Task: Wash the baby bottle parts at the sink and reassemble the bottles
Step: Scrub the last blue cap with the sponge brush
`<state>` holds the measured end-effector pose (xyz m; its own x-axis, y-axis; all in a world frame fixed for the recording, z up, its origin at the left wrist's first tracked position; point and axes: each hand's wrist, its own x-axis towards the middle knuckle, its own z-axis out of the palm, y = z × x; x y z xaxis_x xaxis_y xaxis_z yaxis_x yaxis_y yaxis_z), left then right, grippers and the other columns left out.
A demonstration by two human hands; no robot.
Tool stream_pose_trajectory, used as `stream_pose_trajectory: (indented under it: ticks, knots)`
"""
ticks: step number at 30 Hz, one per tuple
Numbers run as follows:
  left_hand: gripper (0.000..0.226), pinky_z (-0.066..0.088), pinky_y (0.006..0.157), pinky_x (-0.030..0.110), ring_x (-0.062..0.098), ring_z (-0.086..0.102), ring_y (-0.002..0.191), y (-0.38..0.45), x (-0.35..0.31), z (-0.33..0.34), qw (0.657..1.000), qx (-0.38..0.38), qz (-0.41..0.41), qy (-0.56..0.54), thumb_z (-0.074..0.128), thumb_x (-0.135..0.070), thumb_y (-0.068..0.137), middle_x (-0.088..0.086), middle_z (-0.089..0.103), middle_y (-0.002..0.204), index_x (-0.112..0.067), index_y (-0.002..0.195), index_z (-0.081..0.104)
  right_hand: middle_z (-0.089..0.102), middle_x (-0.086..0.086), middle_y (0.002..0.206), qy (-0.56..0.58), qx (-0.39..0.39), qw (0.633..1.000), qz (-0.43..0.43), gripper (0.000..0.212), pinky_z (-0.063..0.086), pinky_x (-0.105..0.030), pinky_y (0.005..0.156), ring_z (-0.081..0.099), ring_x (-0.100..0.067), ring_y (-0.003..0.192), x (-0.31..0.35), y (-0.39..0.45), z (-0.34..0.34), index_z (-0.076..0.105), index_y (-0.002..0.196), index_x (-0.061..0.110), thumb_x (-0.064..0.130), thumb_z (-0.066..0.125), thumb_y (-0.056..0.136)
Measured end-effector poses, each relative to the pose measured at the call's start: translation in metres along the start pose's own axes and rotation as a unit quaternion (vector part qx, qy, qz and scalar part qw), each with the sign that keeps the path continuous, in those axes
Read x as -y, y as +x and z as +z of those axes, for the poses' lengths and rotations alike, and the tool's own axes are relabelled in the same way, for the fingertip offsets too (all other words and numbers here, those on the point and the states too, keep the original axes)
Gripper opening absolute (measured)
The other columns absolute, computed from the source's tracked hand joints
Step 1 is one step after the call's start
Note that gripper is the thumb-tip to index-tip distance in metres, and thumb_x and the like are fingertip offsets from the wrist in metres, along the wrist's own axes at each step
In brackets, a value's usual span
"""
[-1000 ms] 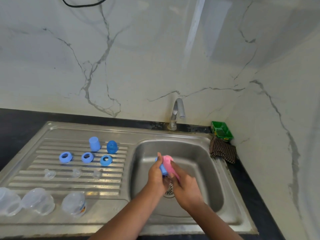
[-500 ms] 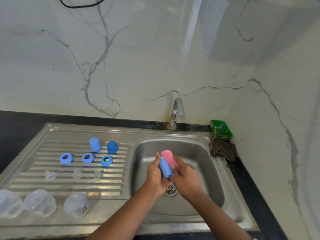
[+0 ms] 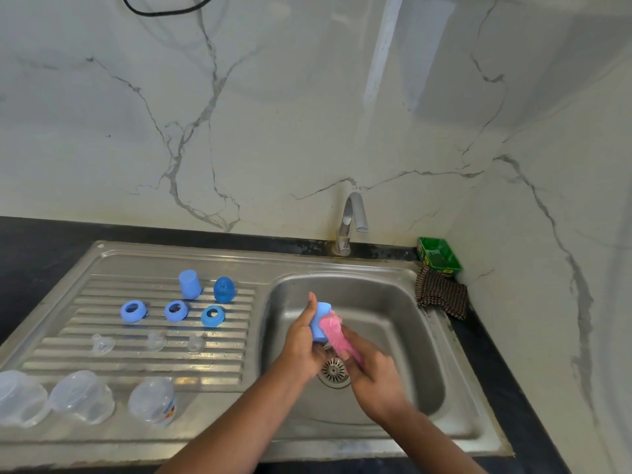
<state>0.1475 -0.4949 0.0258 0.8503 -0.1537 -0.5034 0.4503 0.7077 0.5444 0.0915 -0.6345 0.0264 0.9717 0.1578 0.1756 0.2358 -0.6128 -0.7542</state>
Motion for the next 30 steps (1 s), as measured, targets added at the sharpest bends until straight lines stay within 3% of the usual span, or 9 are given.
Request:
stream_pose_trajectory:
  ticks: [3,7,11,14,17,19,21,25,30]
  knots:
    - [0.047,0.051,0.058,0.030,0.018,0.065,0.055,-0.001,0.007,-0.002,0.999,-0.042,-0.006,0.023,0.054,-0.059,0.091,0.005,0.068,0.067,-0.014,0.082,0.064,0.069,0.000,0.114,-0.025,0.001,1.000,-0.011,0.056,0.049,-0.020,0.088,0.063,-0.013,0.104,-0.002,-0.001,0.003,0.041,0.137,0.063,0.026,0.056,0.098]
    - [0.048,0.056,0.047,0.029,0.019,0.070,0.056,0.000,0.016,0.001,0.999,-0.025,-0.016,-0.040,0.043,-0.050,0.101,0.008,0.072,0.070,-0.009,0.095,0.065,0.068,0.009,0.114,-0.033,-0.004,0.999,0.000,0.050,0.040,-0.001,0.079,0.062,-0.003,0.100,0.004,0.014,0.002,0.039,0.144,0.052,0.029,0.050,0.101]
    - [0.046,0.057,0.050,0.028,0.019,0.071,0.062,0.002,0.019,0.002,0.999,-0.008,0.022,-0.034,0.055,-0.051,0.095,0.008,0.074,0.077,-0.009,0.090,0.072,0.068,0.018,0.104,0.006,-0.010,0.999,0.030,0.042,0.038,0.001,0.070,0.060,0.014,0.085,0.011,0.027,-0.001,0.051,0.139,0.044,0.025,0.050,0.101]
    - [0.038,0.048,0.044,0.021,0.015,0.067,0.055,0.001,0.017,0.007,0.998,-0.034,0.041,0.029,0.065,-0.052,0.088,0.003,0.071,0.073,-0.017,0.077,0.076,0.070,0.025,0.108,0.060,-0.015,0.996,0.060,0.039,0.042,-0.002,0.074,0.063,0.014,0.093,0.016,0.023,0.000,0.052,0.137,0.049,0.030,0.050,0.103]
    - [0.046,0.049,0.058,0.029,0.022,0.063,0.066,-0.001,0.012,0.015,0.996,-0.059,0.063,0.010,0.061,-0.049,0.092,0.014,0.067,0.090,-0.005,0.102,0.068,0.066,0.039,0.097,0.076,-0.031,0.995,0.053,0.039,0.041,-0.001,0.074,0.063,0.014,0.091,0.017,0.010,-0.001,0.050,0.132,0.059,0.034,0.050,0.103]
    - [0.050,0.049,0.071,0.036,0.026,0.061,0.071,0.001,0.011,0.016,0.996,-0.069,0.063,-0.011,0.056,-0.049,0.095,0.018,0.064,0.093,-0.002,0.113,0.062,0.069,0.029,0.094,0.076,-0.018,0.996,0.042,0.036,0.043,-0.006,0.071,0.064,0.005,0.083,0.015,0.002,-0.001,0.050,0.131,0.061,0.038,0.049,0.104]
    - [0.050,0.051,0.068,0.037,0.026,0.063,0.063,0.003,0.010,0.014,0.996,-0.074,0.033,-0.024,0.053,-0.052,0.096,0.015,0.066,0.081,-0.004,0.109,0.061,0.071,0.018,0.098,0.078,-0.005,0.996,0.033,0.035,0.048,-0.013,0.074,0.065,-0.003,0.084,0.012,-0.003,0.000,0.052,0.134,0.056,0.038,0.049,0.104]
    - [0.040,0.051,0.051,0.027,0.019,0.059,0.047,0.004,0.009,0.011,0.999,-0.045,-0.005,-0.009,0.065,-0.052,0.085,0.005,0.059,0.058,-0.013,0.079,0.059,0.068,0.024,0.117,0.083,-0.006,0.996,0.012,0.040,0.051,-0.020,0.089,0.065,0.000,0.106,0.007,-0.007,-0.001,0.054,0.136,0.049,0.030,0.052,0.101]
    - [0.037,0.052,0.064,0.034,0.017,0.066,0.061,0.001,0.012,0.012,0.999,-0.041,0.005,0.006,0.076,-0.052,0.072,0.004,0.069,0.073,-0.018,0.085,0.068,0.063,0.041,0.107,0.069,-0.023,0.997,0.030,0.048,0.042,-0.004,0.079,0.062,0.012,0.100,0.014,0.007,-0.006,0.046,0.133,0.064,0.033,0.047,0.096]
